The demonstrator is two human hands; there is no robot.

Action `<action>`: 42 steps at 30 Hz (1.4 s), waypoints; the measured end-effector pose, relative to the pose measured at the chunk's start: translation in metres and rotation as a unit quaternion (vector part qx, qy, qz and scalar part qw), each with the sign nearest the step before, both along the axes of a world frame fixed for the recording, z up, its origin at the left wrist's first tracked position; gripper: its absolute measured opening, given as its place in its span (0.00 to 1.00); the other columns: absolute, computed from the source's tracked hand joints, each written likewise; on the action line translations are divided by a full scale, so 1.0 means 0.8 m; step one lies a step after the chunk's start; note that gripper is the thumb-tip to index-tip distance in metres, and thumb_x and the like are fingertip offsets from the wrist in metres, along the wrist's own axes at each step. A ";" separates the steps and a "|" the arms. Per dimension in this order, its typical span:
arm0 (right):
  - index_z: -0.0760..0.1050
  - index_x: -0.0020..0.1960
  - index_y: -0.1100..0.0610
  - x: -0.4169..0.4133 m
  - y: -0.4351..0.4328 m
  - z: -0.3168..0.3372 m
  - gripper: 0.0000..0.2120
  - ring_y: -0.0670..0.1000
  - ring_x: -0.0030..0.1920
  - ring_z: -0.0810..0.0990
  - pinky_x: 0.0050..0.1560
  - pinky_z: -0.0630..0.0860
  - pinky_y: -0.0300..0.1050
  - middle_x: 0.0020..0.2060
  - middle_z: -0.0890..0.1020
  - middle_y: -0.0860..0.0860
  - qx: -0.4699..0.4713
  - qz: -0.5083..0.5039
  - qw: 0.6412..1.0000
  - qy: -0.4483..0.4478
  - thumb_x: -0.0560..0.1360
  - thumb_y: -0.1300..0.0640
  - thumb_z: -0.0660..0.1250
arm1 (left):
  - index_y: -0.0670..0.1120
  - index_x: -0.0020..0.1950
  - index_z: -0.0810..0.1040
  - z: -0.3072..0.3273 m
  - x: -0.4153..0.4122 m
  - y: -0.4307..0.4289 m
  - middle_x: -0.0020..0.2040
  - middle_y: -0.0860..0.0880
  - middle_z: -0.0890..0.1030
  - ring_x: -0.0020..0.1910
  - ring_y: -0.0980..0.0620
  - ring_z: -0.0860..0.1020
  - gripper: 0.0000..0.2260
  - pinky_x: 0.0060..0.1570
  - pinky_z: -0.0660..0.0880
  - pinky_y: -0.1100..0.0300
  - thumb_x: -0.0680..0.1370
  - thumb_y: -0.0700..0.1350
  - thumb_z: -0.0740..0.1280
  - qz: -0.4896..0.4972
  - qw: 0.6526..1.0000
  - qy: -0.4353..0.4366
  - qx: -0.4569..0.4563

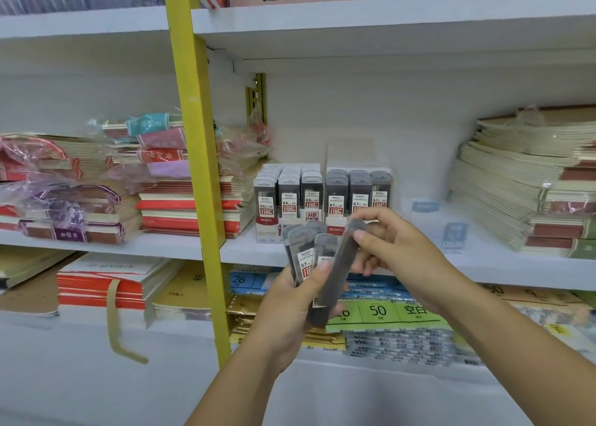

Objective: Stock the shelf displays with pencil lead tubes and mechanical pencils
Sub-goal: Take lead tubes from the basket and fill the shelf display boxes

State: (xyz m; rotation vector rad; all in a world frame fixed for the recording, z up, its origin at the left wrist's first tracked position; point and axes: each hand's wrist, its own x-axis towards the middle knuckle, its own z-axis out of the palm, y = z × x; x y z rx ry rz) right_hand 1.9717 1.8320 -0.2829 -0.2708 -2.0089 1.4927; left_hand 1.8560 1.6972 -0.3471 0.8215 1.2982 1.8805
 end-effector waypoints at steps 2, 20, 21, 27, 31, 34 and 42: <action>0.75 0.52 0.48 0.006 0.004 -0.001 0.03 0.52 0.36 0.81 0.36 0.77 0.41 0.41 0.84 0.53 0.004 0.002 1.000 0.008 0.79 0.55 0.66 | 0.57 0.53 0.85 -0.001 0.001 -0.001 0.54 0.49 0.86 0.53 0.49 0.85 0.14 0.43 0.82 0.56 0.68 0.57 0.75 -0.004 1.000 -0.013 -0.013; 0.76 0.50 0.38 0.039 0.025 0.042 0.14 0.40 0.36 0.82 0.33 0.76 0.32 0.42 0.85 0.42 0.138 -0.180 0.966 0.121 0.77 0.59 0.68 | 0.51 0.61 0.79 0.000 0.000 0.004 0.52 0.49 0.87 0.50 0.49 0.86 0.22 0.37 0.80 0.61 0.69 0.54 0.74 0.051 0.999 0.000 0.008; 0.75 0.49 0.37 0.040 0.031 0.056 0.16 0.40 0.37 0.82 0.34 0.77 0.32 0.42 0.84 0.42 0.158 -0.199 0.954 0.157 0.77 0.60 0.67 | 0.52 0.60 0.79 0.002 -0.002 0.004 0.52 0.50 0.87 0.50 0.50 0.86 0.22 0.37 0.80 0.61 0.68 0.55 0.74 0.056 0.998 0.005 0.013; 0.74 0.56 0.44 0.004 0.064 0.090 0.13 0.47 0.47 0.81 0.50 0.80 0.46 0.46 0.81 0.43 0.361 -0.217 0.905 0.057 0.77 0.60 0.68 | 0.55 0.59 0.78 0.004 -0.013 0.009 0.51 0.52 0.87 0.49 0.52 0.86 0.22 0.37 0.80 0.62 0.67 0.57 0.73 0.063 0.998 0.016 0.020; 0.73 0.55 0.38 -0.021 0.074 0.089 0.16 0.39 0.47 0.78 0.47 0.72 0.29 0.46 0.78 0.37 0.422 -0.188 0.887 -0.020 0.76 0.57 0.69 | 0.56 0.60 0.78 0.001 -0.019 0.010 0.51 0.53 0.87 0.49 0.53 0.86 0.18 0.37 0.80 0.62 0.71 0.55 0.73 0.063 0.998 0.013 0.022; 0.76 0.57 0.40 -0.035 0.080 0.081 0.15 0.38 0.43 0.74 0.44 0.69 0.29 0.45 0.73 0.38 0.438 -0.213 0.872 -0.053 0.75 0.56 0.70 | 0.55 0.60 0.78 0.002 -0.021 0.008 0.51 0.52 0.87 0.49 0.52 0.86 0.21 0.36 0.80 0.62 0.68 0.56 0.73 0.060 0.998 0.013 0.026; 0.75 0.67 0.49 -0.026 0.043 0.041 0.17 0.46 0.52 0.69 0.50 0.62 0.36 0.48 0.68 0.44 0.488 -0.314 0.813 -0.041 0.78 0.54 0.64 | 0.52 0.61 0.80 0.006 -0.018 0.000 0.52 0.51 0.87 0.51 0.51 0.86 0.24 0.38 0.81 0.61 0.67 0.57 0.74 0.041 0.999 0.009 0.014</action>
